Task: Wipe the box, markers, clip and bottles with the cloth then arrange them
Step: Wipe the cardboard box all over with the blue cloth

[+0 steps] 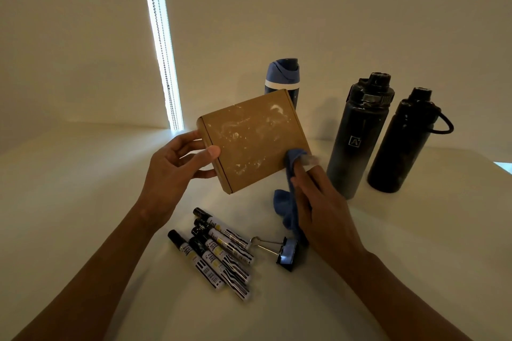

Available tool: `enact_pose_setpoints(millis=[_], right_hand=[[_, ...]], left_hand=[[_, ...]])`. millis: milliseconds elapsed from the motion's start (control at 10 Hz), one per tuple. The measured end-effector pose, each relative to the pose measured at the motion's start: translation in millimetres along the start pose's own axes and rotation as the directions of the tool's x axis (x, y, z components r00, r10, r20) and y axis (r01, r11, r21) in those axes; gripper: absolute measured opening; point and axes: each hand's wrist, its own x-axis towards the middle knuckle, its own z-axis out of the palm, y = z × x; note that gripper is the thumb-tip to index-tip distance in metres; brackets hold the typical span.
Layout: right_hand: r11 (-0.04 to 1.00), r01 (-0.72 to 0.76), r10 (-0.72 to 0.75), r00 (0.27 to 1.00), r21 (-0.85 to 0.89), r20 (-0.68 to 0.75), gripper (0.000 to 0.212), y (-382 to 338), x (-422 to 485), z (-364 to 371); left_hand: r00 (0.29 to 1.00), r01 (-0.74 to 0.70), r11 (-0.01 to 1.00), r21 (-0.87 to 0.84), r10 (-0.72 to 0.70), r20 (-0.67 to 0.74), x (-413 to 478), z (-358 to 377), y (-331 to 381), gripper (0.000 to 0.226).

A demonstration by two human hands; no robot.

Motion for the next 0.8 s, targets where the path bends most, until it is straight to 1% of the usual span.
enact_pose_setpoints(millis=[100,200,300,400,500,600,700,800], right_hand=[[0.975,-0.202,0.185,0.968,-0.095,-0.168,0.047,9,-1,-4],[0.976,-0.219,0.216,0.958,0.002,-0.190,0.043,3,-3,-5],[0.991,-0.133,0.135,0.984,0.024,-0.117,0.046,-10,-3,-4],[0.999,-0.005,0.006,1.000,0.039,-0.017,0.045,-29,-8,5],[0.997,0.072,-0.073,0.997,0.014,0.040,0.043,-38,-7,6],[1.000,0.004,-0.005,1.000,-0.031,-0.028,0.044,-28,-4,-3],[0.989,-0.142,0.132,0.978,-0.048,-0.162,0.041,-6,1,-16],[0.984,-0.175,0.164,0.965,-0.037,-0.202,0.041,1,0,-19]], left_hand=[[1.000,-0.005,1.000,-0.002,0.006,0.007,-1,3,0,0.055],[1.000,-0.004,1.000,-0.014,0.004,0.002,-1,5,-3,0.055],[1.000,0.004,0.999,-0.034,-0.004,-0.012,-1,8,-6,0.058],[1.000,0.008,0.999,-0.044,-0.009,-0.028,-1,9,-8,0.057],[0.999,0.006,0.999,-0.046,-0.008,-0.042,0,9,-9,0.058],[0.999,0.001,0.998,-0.070,-0.004,-0.045,0,6,-7,0.058],[0.999,-0.003,0.996,-0.091,-0.002,-0.048,0,4,-5,0.055],[0.999,0.001,0.996,-0.093,-0.005,-0.049,0,5,-6,0.057]])
